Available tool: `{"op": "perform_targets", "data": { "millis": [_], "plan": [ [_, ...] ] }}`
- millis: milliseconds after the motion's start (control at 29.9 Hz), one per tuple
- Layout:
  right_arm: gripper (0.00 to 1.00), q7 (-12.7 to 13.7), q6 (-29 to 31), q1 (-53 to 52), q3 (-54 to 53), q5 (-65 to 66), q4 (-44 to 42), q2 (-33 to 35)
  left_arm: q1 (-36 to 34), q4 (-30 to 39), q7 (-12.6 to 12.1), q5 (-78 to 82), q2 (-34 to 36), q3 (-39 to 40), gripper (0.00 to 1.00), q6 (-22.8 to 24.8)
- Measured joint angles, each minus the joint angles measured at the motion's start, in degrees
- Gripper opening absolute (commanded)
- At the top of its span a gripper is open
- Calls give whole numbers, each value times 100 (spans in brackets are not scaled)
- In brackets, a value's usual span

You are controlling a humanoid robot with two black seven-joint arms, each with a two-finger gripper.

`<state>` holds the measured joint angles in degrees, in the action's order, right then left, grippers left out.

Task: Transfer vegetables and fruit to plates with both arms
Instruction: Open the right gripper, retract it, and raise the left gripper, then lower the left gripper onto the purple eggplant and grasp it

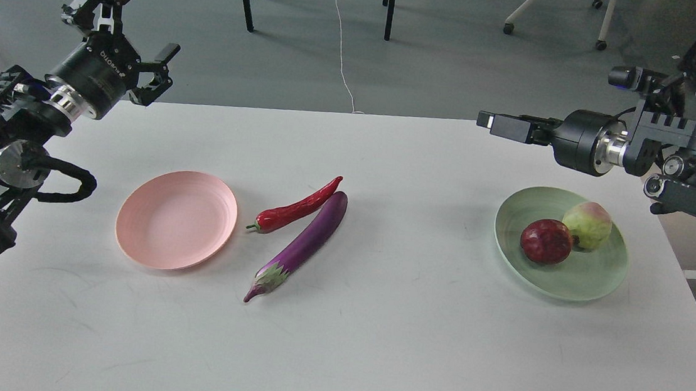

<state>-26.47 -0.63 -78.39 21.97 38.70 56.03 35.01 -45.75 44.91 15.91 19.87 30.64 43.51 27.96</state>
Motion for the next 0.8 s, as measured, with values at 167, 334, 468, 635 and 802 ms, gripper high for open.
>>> {"op": "perform_targets", "data": {
  "millis": [167, 334, 468, 635, 802],
  "plan": [
    [97, 21, -21, 851, -1849, -802, 0, 311, -725, 131, 47, 1275, -35, -686, 98, 4],
    [98, 117, -22, 1756, -3538, -1579, -20, 585, -937, 856, 33, 2769, -26, -1130, 98, -81],
    [99, 142, -10, 2273, -4276, -2665, -31, 829, -923, 1554, 27, 4364, -17, -1207, 98, -112],
    [99, 143, 270, 2825, -4495, -4093, -55, 1044, -857, 2217, -1, 6295, -223, -1376, 98, -267],
    [99, 7, 1273, 3531, -4774, -4778, 17, 1152, -855, 2436, 6, 8024, -454, -2266, 98, -711]
  ]
}}
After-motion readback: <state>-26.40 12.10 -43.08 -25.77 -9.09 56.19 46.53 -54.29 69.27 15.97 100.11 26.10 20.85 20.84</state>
